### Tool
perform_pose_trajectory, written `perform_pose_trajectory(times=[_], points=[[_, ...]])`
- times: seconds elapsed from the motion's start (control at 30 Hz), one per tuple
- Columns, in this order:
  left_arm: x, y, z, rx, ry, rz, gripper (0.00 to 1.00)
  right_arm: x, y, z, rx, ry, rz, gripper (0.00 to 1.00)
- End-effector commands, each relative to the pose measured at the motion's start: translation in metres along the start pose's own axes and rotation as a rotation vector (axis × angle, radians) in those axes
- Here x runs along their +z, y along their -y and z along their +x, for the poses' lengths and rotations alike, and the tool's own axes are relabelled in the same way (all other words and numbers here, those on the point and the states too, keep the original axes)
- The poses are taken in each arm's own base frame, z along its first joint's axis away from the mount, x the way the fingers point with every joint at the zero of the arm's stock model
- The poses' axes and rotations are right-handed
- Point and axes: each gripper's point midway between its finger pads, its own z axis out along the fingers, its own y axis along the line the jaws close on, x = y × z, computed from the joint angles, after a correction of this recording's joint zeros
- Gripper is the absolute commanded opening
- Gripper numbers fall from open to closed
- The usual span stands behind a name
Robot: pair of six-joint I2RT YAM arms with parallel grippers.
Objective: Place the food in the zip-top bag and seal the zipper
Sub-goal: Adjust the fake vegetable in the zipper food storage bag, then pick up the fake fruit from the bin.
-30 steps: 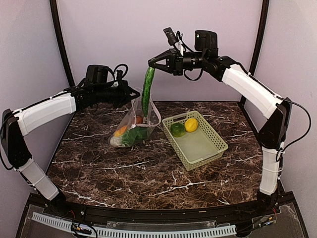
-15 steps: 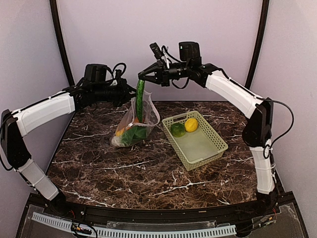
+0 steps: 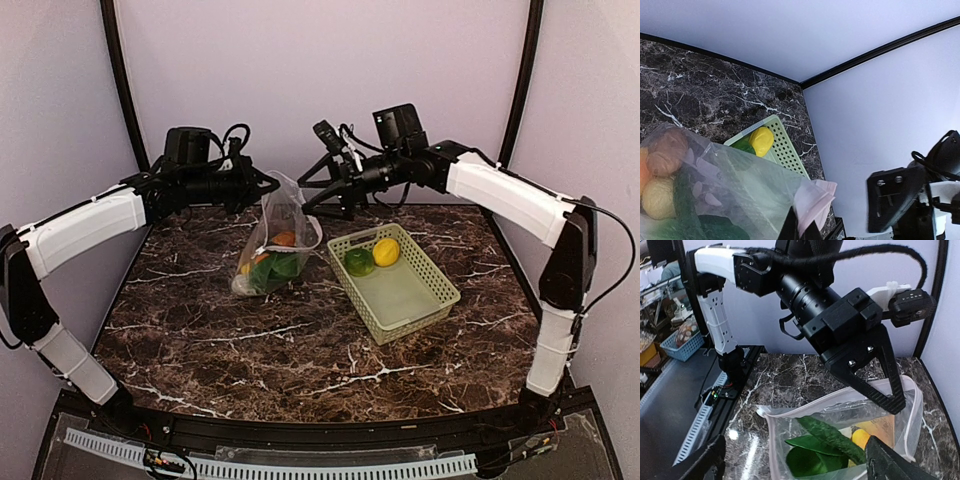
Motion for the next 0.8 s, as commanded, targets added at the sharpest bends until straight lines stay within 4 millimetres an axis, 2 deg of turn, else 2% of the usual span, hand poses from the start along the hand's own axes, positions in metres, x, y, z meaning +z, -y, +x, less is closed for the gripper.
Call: perform_pose_trajectory(times=[0.0, 0.13, 0.3, 0.53, 0.67, 0.77], points=[[-0.015, 0.010, -0.002, 0.039, 0.030, 0.031, 0.01, -0.029, -0.017, -0.018, -0.030, -0.026, 0.101, 0.99], [-0.015, 0.006, 0.001, 0.043, 0.025, 0.021, 0.01, -0.037, -0.014, -0.007, 0.025, -0.067, 0.158, 0.99], [-0.017, -0.004, 0.006, 0.067, 0.008, -0.026, 0.01, -0.053, 0.011, 0.023, 0.101, -0.139, 0.287, 0.99], [-0.018, -0.018, 0.018, 0.095, -0.033, -0.062, 0.01, -0.090, 0.039, 0.084, 0.238, -0.215, 0.351, 0.99], [-0.018, -0.018, 0.020, 0.107, -0.045, -0.064, 0.01, -0.102, 0.056, 0.132, 0.222, -0.357, 0.451, 0.98], [-0.019, -0.018, 0.021, 0.121, -0.051, -0.066, 0.01, -0.111, 0.074, 0.161, 0.234, -0.452, 0.547, 0.99]])
